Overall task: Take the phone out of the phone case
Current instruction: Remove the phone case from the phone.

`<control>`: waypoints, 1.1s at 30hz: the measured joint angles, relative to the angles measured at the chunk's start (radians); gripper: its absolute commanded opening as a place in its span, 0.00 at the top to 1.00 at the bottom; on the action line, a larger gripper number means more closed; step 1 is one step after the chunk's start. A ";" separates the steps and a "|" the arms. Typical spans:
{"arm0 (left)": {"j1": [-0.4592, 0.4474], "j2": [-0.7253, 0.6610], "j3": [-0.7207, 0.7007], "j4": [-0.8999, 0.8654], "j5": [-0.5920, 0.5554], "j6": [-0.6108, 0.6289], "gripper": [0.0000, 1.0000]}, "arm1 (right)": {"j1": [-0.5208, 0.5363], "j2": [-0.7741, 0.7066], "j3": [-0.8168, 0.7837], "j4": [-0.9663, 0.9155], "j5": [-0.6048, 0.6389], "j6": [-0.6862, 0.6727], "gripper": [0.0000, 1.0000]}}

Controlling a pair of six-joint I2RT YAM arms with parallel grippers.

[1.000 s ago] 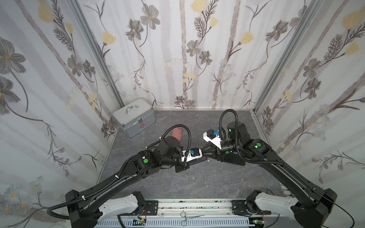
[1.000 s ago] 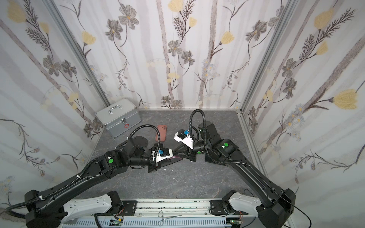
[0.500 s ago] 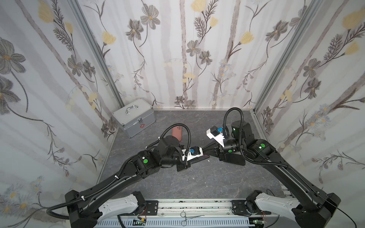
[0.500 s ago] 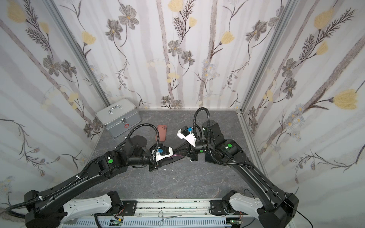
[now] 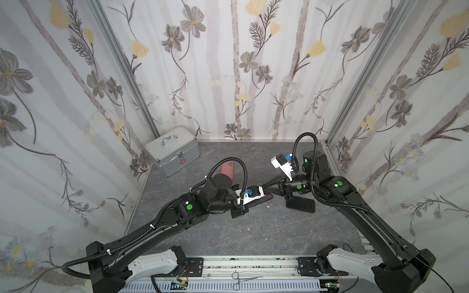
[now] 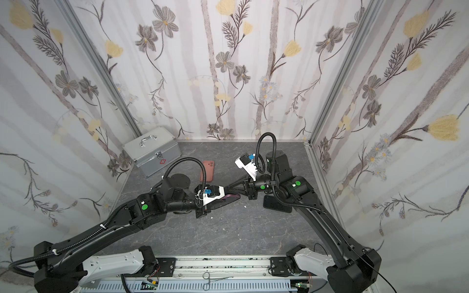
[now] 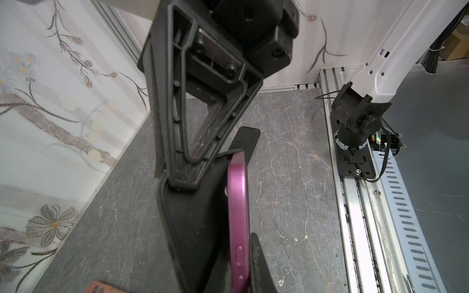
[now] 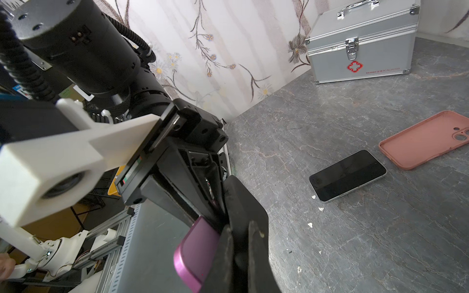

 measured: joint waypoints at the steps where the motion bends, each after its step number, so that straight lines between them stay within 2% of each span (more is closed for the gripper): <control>1: -0.002 0.000 0.000 0.002 0.000 0.000 1.00 | -0.005 0.002 -0.001 0.000 -0.005 0.009 1.00; 13: -0.016 0.001 -0.017 0.035 0.014 -0.051 1.00 | -0.032 0.040 -0.007 -0.005 -0.029 0.053 1.00; 17: -0.051 0.001 -0.028 0.080 0.122 -0.052 1.00 | -0.049 0.067 -0.013 0.009 0.064 0.063 1.00; 25: -0.075 0.004 -0.037 0.081 0.127 -0.058 1.00 | -0.074 0.093 -0.042 0.046 0.113 0.090 1.00; 29: -0.073 -0.013 -0.072 0.127 0.039 -0.128 1.00 | -0.097 0.056 -0.092 0.074 0.238 0.120 1.00; 33: -0.069 -0.027 -0.136 0.209 -0.076 -0.260 1.00 | -0.124 -0.014 -0.174 0.122 0.406 0.184 1.00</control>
